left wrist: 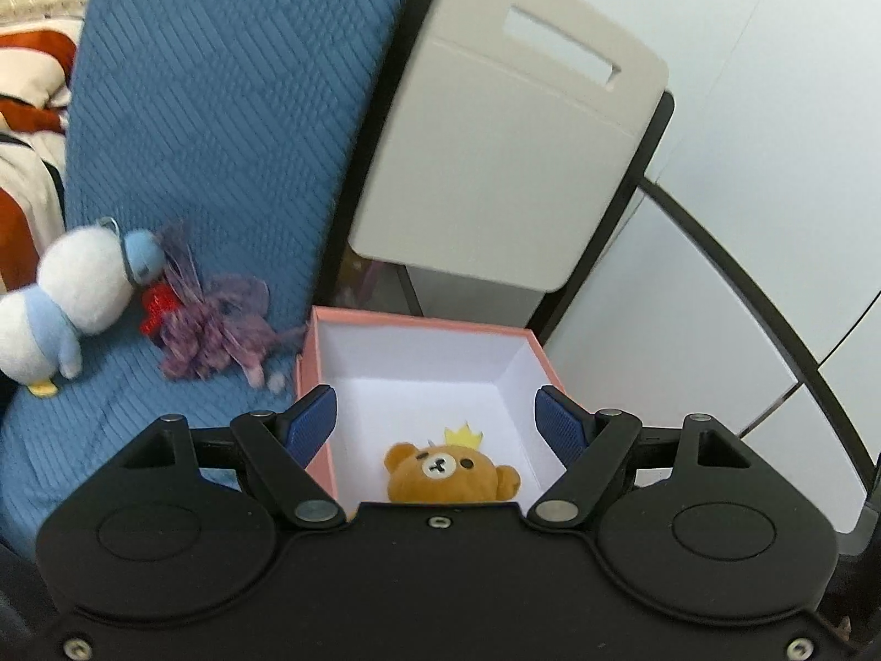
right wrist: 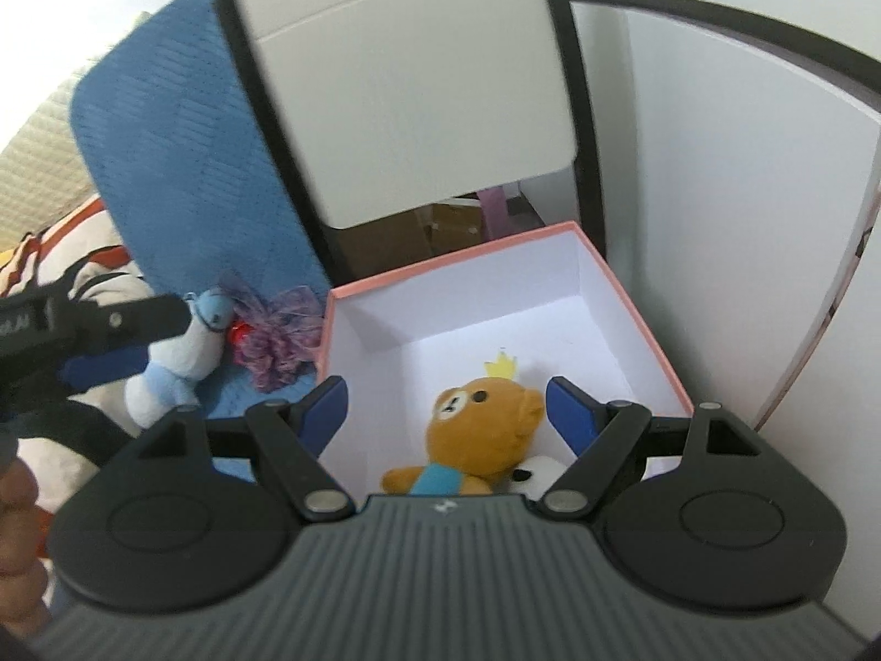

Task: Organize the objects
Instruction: 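Withdraw both tools from the box back toward the seat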

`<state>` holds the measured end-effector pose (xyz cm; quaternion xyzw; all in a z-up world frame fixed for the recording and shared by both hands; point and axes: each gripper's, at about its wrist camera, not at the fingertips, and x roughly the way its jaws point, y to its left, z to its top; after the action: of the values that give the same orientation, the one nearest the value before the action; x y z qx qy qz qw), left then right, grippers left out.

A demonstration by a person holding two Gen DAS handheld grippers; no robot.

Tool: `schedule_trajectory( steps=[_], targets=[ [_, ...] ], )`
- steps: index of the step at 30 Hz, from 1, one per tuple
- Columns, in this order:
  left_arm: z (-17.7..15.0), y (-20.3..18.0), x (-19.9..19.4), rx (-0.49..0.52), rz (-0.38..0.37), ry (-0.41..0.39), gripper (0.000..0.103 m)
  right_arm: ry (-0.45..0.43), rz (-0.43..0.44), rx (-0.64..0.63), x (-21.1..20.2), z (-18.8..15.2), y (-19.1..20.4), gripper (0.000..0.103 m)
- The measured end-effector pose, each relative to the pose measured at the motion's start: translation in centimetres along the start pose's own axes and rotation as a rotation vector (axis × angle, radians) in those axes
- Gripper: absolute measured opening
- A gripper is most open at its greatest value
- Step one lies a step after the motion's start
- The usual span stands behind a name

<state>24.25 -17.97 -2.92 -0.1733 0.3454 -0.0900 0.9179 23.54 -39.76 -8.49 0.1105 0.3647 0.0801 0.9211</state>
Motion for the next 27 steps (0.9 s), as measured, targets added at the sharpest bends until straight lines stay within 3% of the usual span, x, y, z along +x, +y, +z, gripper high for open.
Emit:
schedule_trajectory(
  steps=[7,16,27],
  targets=[
    [0.0,1.4,-3.2,0.018,0.007,-0.068,0.077,-0.053,0.011,-0.044,-1.2,-0.5,2.9,0.081],
    [-0.5,5.1,-7.1,-0.039,0.029,-0.168,0.077,-0.072,0.049,-0.100,-2.0,-1.7,6.5,0.081],
    [-1.4,9.6,-10.4,-0.067,0.083,-0.215,0.077,-0.089,0.083,-0.140,-1.6,-3.7,10.6,0.081]
  ],
)
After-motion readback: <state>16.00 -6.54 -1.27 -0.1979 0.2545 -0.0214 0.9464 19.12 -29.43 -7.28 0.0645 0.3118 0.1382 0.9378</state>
